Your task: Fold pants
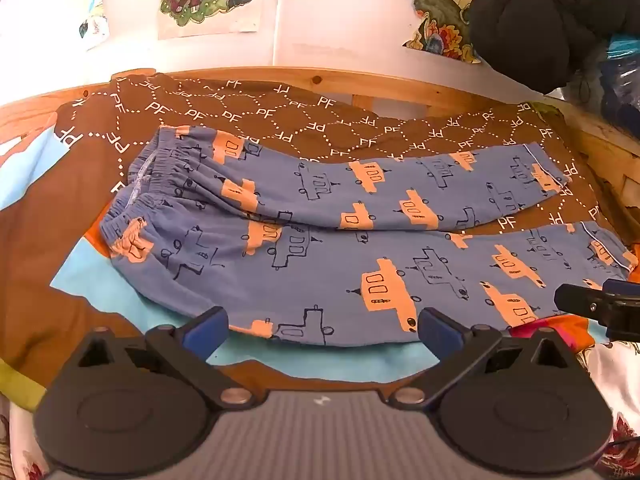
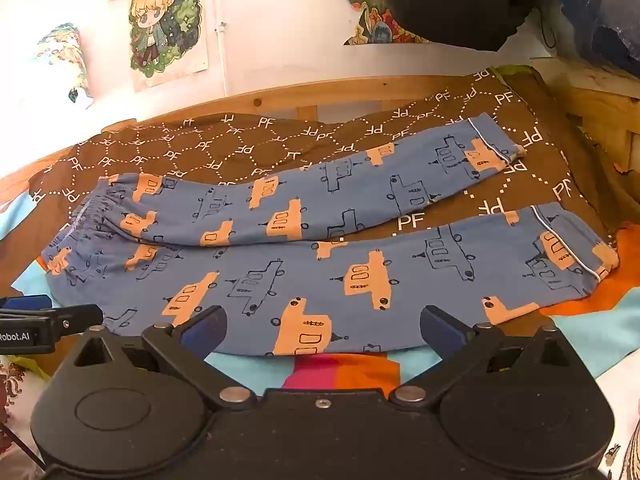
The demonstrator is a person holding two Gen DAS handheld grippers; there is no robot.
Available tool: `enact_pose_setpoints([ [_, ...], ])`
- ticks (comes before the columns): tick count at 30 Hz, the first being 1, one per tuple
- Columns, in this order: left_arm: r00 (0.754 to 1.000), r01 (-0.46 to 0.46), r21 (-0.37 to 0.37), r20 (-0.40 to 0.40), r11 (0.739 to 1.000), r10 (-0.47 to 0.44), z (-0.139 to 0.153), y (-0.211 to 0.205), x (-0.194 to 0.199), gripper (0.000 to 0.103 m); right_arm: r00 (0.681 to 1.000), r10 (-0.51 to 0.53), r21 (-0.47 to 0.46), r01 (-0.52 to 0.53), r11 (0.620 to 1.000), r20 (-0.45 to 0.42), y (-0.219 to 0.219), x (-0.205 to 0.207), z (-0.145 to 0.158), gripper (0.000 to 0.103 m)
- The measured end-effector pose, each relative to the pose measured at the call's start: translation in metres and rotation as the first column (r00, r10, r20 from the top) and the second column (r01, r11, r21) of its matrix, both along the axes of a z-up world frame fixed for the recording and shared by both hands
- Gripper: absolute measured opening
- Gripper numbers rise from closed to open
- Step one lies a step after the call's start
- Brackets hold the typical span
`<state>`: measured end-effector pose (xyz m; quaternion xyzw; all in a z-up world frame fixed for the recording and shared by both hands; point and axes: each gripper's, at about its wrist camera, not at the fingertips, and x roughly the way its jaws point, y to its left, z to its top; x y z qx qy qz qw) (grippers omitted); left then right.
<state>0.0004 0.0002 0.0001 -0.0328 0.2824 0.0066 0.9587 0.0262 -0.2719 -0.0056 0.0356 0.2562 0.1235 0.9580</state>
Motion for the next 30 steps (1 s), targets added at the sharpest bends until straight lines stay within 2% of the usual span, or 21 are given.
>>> enact_pose_setpoints([
  [30, 1.0, 0.002, 0.007, 0.002, 1.0, -0.002, -0.0017, -0.0011, -0.0004, 0.103, 1.0, 0.003, 0.001, -0.003, 1.0, -0.015, 0.0002, 0.0018, -0.0019, 0.102],
])
